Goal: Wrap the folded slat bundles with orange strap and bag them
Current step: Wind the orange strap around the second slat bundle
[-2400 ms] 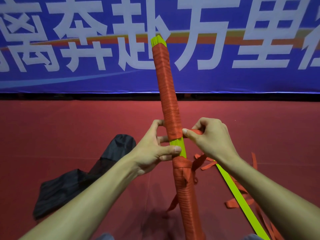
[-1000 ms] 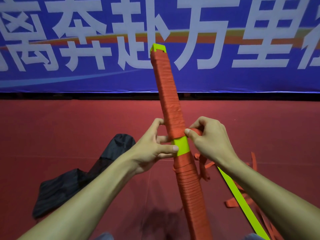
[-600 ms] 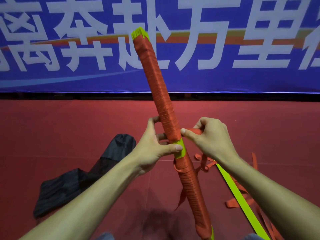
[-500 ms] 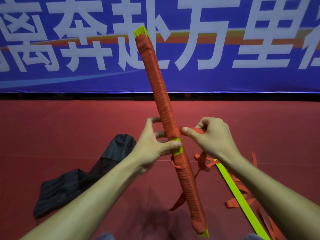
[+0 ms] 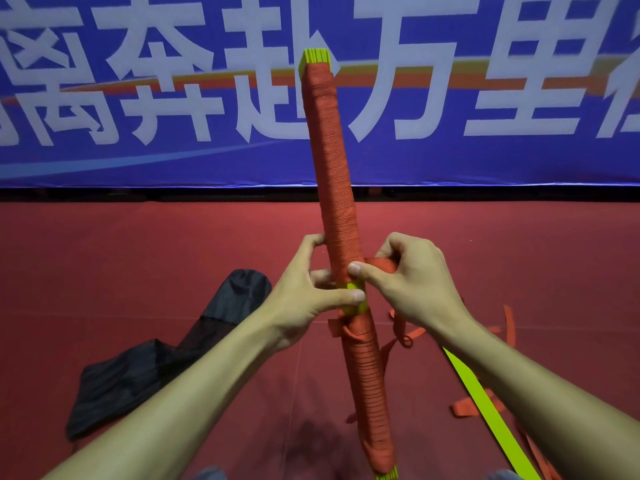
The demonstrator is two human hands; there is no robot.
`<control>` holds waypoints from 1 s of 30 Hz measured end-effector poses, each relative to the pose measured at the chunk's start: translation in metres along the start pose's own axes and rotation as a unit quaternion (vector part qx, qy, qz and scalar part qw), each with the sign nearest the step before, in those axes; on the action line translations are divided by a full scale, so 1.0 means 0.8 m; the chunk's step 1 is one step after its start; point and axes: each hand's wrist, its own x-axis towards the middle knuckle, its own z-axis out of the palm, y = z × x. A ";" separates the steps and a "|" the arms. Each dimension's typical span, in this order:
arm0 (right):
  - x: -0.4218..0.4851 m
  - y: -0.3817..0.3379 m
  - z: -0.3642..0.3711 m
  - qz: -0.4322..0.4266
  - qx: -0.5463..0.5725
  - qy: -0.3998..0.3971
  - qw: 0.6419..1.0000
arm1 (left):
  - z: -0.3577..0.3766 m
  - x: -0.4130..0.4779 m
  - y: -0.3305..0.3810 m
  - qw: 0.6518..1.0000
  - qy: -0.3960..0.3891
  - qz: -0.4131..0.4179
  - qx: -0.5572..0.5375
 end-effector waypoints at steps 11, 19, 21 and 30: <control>0.003 0.013 -0.003 0.029 -0.003 -0.020 0.999 | 0.004 0.001 -0.001 0.996 0.079 -0.025 -0.011; 0.002 0.010 0.004 0.023 0.004 -0.025 0.999 | 0.004 0.001 0.002 0.997 0.066 -0.024 -0.020; 0.003 0.013 0.004 0.023 0.003 -0.020 1.000 | 0.001 -0.001 0.004 0.998 0.027 -0.038 -0.044; 0.009 0.022 -0.004 0.022 0.045 -0.002 0.999 | -0.012 -0.002 0.003 0.989 -0.103 -0.060 -0.088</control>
